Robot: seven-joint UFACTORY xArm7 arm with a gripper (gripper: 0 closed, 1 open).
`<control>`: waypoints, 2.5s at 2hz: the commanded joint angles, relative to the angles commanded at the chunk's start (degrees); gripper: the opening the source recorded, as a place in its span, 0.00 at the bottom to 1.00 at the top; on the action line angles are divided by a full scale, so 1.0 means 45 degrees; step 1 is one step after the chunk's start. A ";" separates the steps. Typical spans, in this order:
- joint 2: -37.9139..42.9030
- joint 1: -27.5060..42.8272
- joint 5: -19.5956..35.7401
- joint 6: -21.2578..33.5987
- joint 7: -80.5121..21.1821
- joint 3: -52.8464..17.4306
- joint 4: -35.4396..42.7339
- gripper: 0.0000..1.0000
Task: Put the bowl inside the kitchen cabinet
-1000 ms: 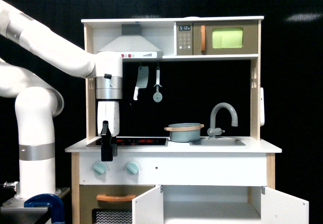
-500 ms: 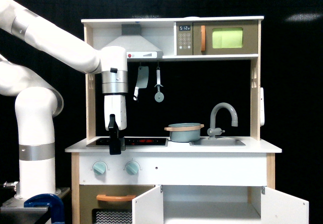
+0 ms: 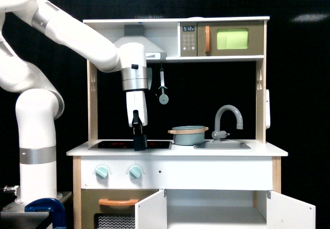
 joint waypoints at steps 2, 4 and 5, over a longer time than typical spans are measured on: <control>0.2001 0.2501 0.2997 -0.1193 -0.1777 -0.1166 0.2900 1.00; 0.4002 0.4101 0.7904 -0.2155 -0.3783 -0.2684 0.3589 1.00; 0.4969 0.5267 1.1253 -0.2912 -0.6955 -0.3299 0.3517 1.00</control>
